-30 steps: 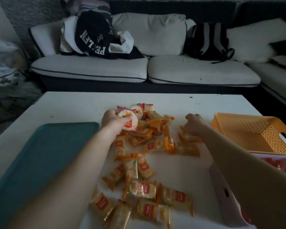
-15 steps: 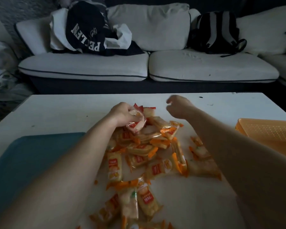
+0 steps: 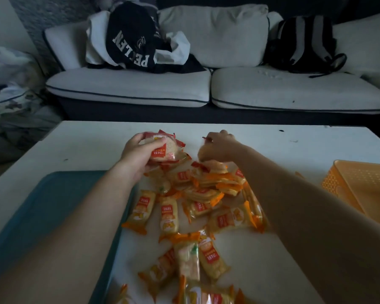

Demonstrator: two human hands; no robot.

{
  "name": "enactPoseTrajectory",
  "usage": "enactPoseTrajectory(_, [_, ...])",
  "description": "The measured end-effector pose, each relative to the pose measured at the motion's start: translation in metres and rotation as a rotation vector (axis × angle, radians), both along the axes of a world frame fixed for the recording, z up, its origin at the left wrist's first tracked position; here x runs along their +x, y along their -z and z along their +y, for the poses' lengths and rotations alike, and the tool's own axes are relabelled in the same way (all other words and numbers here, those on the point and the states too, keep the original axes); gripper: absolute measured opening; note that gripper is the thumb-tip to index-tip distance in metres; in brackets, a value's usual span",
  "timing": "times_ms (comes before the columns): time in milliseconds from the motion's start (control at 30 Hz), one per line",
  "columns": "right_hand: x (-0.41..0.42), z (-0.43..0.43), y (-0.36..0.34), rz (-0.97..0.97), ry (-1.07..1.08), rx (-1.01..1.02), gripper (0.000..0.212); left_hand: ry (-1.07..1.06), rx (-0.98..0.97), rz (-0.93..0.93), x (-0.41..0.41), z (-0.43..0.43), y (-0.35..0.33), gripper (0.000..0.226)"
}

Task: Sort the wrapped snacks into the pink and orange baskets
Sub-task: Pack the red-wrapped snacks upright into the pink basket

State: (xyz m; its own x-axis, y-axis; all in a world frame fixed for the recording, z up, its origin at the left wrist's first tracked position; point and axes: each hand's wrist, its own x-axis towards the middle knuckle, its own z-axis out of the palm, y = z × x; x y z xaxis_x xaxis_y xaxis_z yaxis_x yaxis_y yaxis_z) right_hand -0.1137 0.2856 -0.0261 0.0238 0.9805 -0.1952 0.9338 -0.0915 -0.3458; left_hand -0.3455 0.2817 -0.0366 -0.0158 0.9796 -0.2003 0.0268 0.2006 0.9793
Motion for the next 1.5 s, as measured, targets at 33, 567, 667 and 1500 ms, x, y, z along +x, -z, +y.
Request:
enactPoseTrajectory(33, [0.002, -0.012, -0.010, 0.089, 0.026, 0.080, 0.045, 0.005, -0.019, -0.010, -0.002, -0.009, -0.006, 0.057])
enactPoseTrajectory(567, [0.009, -0.264, -0.097, 1.215, 0.541, 0.201, 0.019, 0.325, -0.113, -0.293, 0.067, -0.217, -0.103, 0.027])
enactPoseTrajectory(667, [0.001, -0.303, -0.090, 1.385, 0.586, 0.117, 0.028, 0.351, -0.043, -0.257, 0.099, -0.254, -0.087, 0.023])
enactPoseTrajectory(1500, [0.249, -0.435, -0.058, 0.228, 0.596, 0.194, 0.034, 0.820, 0.573, 0.898, 0.316, -0.352, -0.043, 0.096])
